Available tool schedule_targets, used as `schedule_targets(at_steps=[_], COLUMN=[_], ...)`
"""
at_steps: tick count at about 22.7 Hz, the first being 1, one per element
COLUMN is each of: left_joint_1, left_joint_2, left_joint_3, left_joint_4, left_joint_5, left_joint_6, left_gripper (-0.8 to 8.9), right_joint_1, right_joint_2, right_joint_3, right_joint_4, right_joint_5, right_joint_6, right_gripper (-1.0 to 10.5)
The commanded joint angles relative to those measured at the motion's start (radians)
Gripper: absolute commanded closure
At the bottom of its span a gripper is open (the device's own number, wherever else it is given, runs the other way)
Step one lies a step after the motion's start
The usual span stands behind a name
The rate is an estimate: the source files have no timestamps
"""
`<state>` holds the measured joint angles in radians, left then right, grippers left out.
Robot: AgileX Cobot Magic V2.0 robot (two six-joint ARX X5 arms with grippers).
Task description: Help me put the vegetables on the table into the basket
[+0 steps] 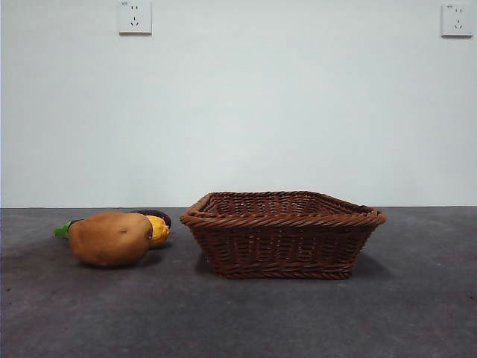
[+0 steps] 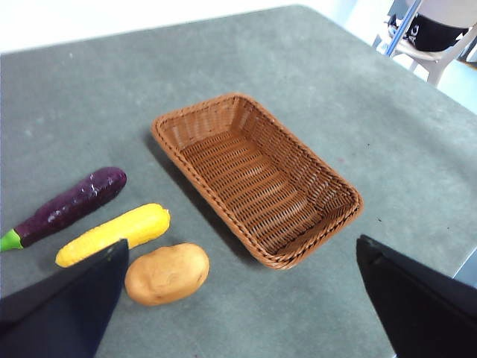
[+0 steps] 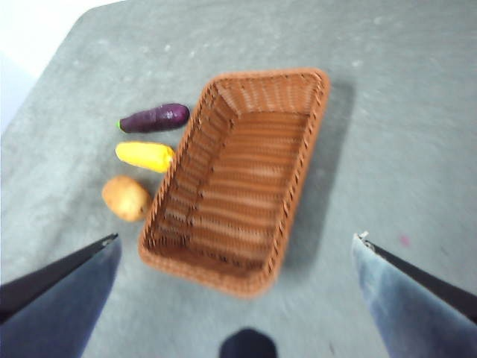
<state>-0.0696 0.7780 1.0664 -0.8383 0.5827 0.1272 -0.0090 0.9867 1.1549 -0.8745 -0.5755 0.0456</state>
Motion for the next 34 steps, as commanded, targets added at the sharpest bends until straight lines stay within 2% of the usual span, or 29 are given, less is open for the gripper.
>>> schedule_targets(at_steps=[1,6,11,15,17,22,23,26,30,32,34], left_joint_1=[-0.004,-0.004,-0.004,-0.004,-0.004,-0.004,-0.004,-0.004,-0.004,-0.004,-0.004], left_joint_2=[0.007,0.046,0.078,0.086,0.089,0.103,0.107,0.128,0.180,0.220,0.258], left_joint_3=[0.002,0.002,0.002,0.002,0.002,0.002,0.002,0.002,0.002,0.002,0.002], left_joint_4=[0.003,0.003,0.001,0.006,0.009,0.009,0.009,0.010,0.010,0.016,0.021], left_joint_5=[0.001,0.001,0.001,0.001,0.000,0.000,0.000,-0.007,-0.007,-0.007,-0.006], left_joint_6=[0.010,0.022,0.043,0.061,0.061,0.069,0.072,0.093,0.183,0.197,0.214], left_gripper=[1.53,1.53,1.53,1.53,1.53,1.53,1.53,1.53,1.53,1.53,1.53], right_joint_1=[0.051,0.180,0.251,0.285,0.292,0.292,0.292,0.292,0.297,0.298,0.298], right_joint_2=[0.137,0.482,0.747,0.870,0.916,0.996,1.005,1.025,1.047,1.048,1.048], right_joint_3=[0.040,0.200,0.343,0.372,0.372,0.372,0.372,0.372,0.372,0.372,0.372], right_joint_4=[0.042,0.064,0.060,0.070,0.074,0.113,0.125,0.152,0.148,0.156,0.166], right_joint_5=[0.032,0.168,0.237,0.294,0.304,0.309,0.315,0.318,0.315,0.314,0.314], right_joint_6=[0.033,0.028,0.029,0.029,0.029,0.033,0.033,0.039,0.040,0.039,0.039], right_gripper=[3.2,3.2,3.2,3.2,3.8,3.9,4.2,6.7,7.0,9.2,9.5])
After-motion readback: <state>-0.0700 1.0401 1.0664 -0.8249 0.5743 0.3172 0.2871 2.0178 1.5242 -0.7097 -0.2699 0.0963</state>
